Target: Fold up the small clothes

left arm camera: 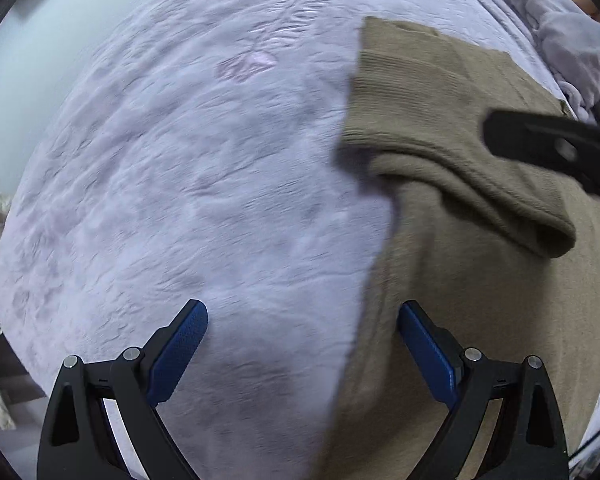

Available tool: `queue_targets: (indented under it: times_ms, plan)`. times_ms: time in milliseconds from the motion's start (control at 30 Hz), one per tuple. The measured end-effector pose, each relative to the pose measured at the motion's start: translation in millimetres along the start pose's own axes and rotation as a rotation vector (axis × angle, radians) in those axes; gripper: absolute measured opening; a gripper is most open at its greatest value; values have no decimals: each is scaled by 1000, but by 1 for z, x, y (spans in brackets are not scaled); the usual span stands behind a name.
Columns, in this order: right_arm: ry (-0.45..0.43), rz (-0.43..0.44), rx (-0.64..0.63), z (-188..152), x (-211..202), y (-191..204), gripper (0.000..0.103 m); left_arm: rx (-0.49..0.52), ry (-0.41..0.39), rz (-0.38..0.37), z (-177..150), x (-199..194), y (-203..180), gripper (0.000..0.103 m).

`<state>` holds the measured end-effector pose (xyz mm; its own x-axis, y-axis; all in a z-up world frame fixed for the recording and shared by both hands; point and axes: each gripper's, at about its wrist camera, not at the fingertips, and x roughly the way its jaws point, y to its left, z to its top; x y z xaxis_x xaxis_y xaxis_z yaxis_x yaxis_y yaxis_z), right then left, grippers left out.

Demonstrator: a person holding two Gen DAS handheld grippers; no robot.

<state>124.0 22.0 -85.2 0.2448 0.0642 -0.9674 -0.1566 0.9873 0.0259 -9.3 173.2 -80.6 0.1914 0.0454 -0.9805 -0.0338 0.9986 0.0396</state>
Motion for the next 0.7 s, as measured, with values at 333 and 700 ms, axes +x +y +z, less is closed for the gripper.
queue_targets:
  times_ms: [333, 700]
  plan:
    - [-11, -116, 36, 27, 46, 28, 19, -56, -19, 2, -12, -11, 39, 97]
    - [-213, -93, 666, -41, -66, -165, 12, 29, -109, -58, 55, -23, 2, 97]
